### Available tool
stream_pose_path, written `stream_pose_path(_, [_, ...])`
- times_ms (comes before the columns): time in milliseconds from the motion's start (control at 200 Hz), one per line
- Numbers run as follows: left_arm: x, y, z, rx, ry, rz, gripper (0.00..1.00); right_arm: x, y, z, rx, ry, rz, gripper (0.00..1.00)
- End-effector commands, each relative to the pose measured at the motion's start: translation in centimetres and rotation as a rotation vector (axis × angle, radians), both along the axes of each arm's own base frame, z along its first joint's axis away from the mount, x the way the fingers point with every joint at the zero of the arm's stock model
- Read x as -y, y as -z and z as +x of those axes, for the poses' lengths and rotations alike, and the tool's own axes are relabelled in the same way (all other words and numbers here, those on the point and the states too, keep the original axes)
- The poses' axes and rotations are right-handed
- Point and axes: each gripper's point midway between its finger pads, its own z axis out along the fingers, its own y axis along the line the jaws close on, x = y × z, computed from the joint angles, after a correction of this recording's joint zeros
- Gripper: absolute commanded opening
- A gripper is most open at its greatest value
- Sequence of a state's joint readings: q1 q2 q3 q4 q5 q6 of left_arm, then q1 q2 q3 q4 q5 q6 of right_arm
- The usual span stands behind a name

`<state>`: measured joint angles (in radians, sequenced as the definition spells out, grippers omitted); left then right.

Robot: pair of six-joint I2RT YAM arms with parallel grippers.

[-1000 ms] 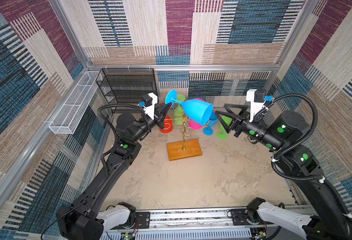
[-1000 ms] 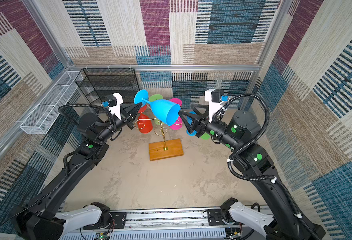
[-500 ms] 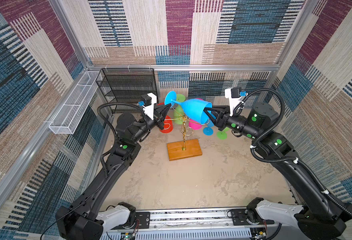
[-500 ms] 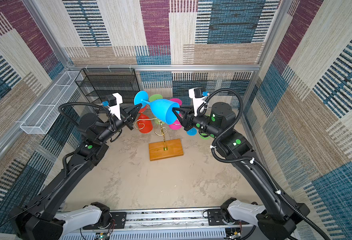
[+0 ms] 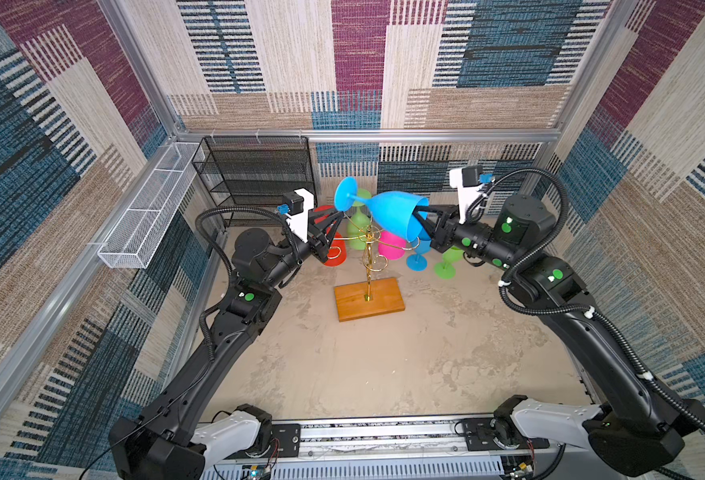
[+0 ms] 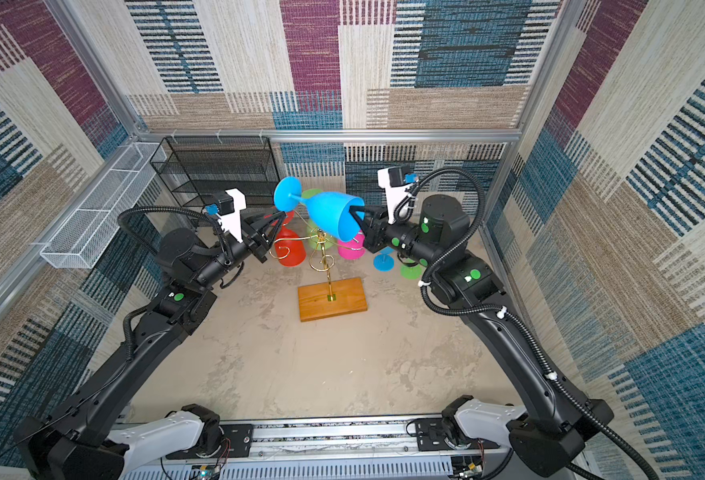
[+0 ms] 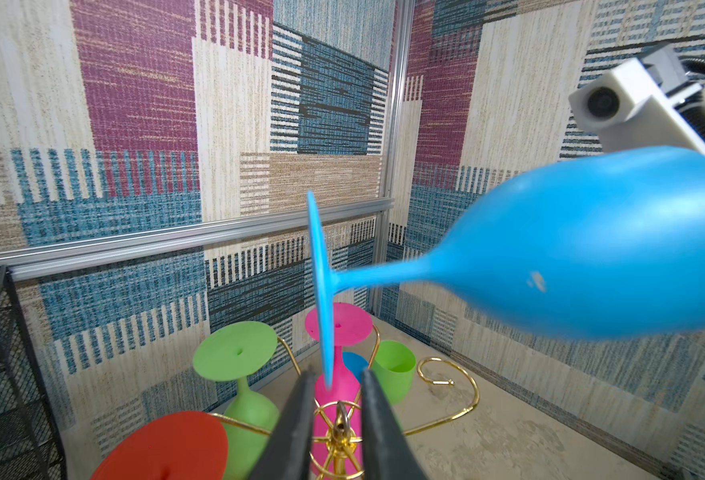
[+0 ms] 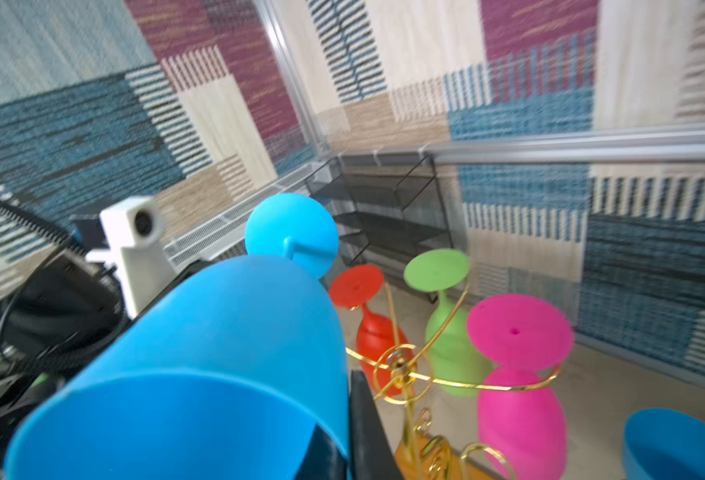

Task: Take the wine glass off the wine glass rack
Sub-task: 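Carry the blue glass toward the standing glasses while the left arm withdraws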

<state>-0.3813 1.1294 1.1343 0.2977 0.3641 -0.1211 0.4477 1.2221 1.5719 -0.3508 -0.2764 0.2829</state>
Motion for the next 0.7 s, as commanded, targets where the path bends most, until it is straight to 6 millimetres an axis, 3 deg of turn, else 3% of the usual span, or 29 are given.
stream_pose_path(0, [-2.1, 0.1, 0.6, 0.010, -0.120, 0.015, 0.48, 4.1, -0.2, 2.1, -0.009, 0.142, -0.010, 0.00])
stream_pose_path(105, [-4.0, 0.3, 0.8, -0.001, -0.199, 0.015, 0.51, 8.3, -0.3, 3.5, -0.023, 0.272, -0.039, 0.00])
stream_pose_path(255, [-7.0, 1.0, 1.2, -0.041, -0.303, 0.006, 0.58, 14.4, 1.9, 5.6, -0.104, 0.486, -0.142, 0.00])
stream_pose_path(401, [-10.3, 2.1, 2.0, -0.106, -0.368, -0.031, 0.64, 19.7, 4.2, 6.1, -0.165, 0.664, -0.231, 0.00])
stream_pose_path(586, [-13.9, 4.3, 3.1, -0.159, -0.455, -0.052, 0.68, 24.7, 7.2, 6.4, -0.271, 0.813, -0.334, 0.00])
stream_pose_path(696, [-15.5, 6.4, 3.7, -0.191, -0.512, -0.059, 0.69, 26.5, 9.4, 6.8, -0.346, 0.846, -0.380, 0.00])
